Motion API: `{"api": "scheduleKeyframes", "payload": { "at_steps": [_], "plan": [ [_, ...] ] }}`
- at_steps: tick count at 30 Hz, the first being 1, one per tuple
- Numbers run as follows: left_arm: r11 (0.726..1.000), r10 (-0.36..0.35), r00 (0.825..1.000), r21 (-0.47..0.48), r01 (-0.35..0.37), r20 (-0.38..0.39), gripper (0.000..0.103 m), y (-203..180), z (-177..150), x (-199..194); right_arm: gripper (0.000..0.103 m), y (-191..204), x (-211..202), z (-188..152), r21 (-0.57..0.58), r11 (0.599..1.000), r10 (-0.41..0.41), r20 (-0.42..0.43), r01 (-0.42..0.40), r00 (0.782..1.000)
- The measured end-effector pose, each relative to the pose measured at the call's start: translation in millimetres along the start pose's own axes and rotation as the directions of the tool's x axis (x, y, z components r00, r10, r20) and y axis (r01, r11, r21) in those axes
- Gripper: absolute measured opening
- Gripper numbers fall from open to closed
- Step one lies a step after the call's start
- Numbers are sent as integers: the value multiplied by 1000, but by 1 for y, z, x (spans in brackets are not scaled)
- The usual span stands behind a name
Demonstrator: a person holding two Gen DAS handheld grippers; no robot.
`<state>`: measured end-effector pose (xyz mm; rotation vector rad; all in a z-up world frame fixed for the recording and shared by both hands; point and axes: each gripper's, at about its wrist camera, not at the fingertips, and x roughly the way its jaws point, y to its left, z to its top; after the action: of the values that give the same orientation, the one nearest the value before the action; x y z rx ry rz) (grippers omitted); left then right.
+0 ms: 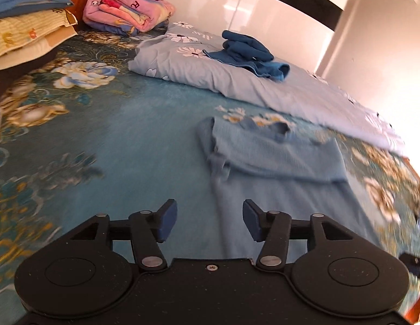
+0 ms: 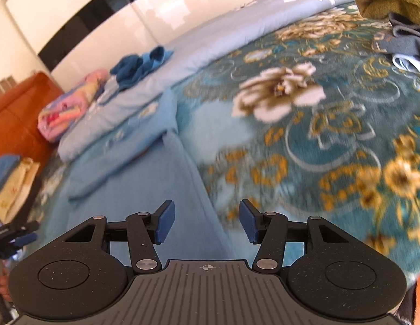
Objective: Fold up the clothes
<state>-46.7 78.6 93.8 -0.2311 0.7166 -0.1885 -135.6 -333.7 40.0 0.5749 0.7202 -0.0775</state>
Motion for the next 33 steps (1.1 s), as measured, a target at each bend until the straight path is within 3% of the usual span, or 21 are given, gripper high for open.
{"api": "scheduleKeyframes", "payload": {
  "at_steps": [6,10,14,18,21,23,25,29,33],
  "plan": [
    [996,68,997,-54,-66,45,55,18,-9,-48,50,-6,-10,-17,23,1000,4,-15,-4,1000],
    [998,52,997,-37,-50,53,65,11,-17,-68,51,-8,-14,-23,20,1000,9,-5,-9,1000],
    [999,-22,999,-29,21,-25,66,-5,-40,-64,58,-17,-16,-30,41,999,3,-4,-3,1000],
    [995,-94,988,-27,92,-121,66,-26,-67,-46,60,-20,-14,-32,40,999,10,-5,-9,1000],
    [989,-127,979,-95,113,-160,66,-31,-83,-32,60,-18,-12,-34,28,999,23,-5,-23,1000],
    [979,-165,969,-150,138,-183,65,-33,-94,-25,57,-18,-11,-35,34,999,38,0,-38,999],
    [981,-172,968,-125,151,-182,64,-38,-99,-25,48,-19,-10,-37,50,996,68,-5,-68,998],
    [974,-217,956,-107,199,-199,61,-46,-105,-25,40,-21,-9,-40,52,995,89,-15,-89,996],
    [974,-223,954,-94,207,-203,46,-50,-109,-26,27,-22,-9,-42,64,992,114,-27,-112,993]
  ]
}}
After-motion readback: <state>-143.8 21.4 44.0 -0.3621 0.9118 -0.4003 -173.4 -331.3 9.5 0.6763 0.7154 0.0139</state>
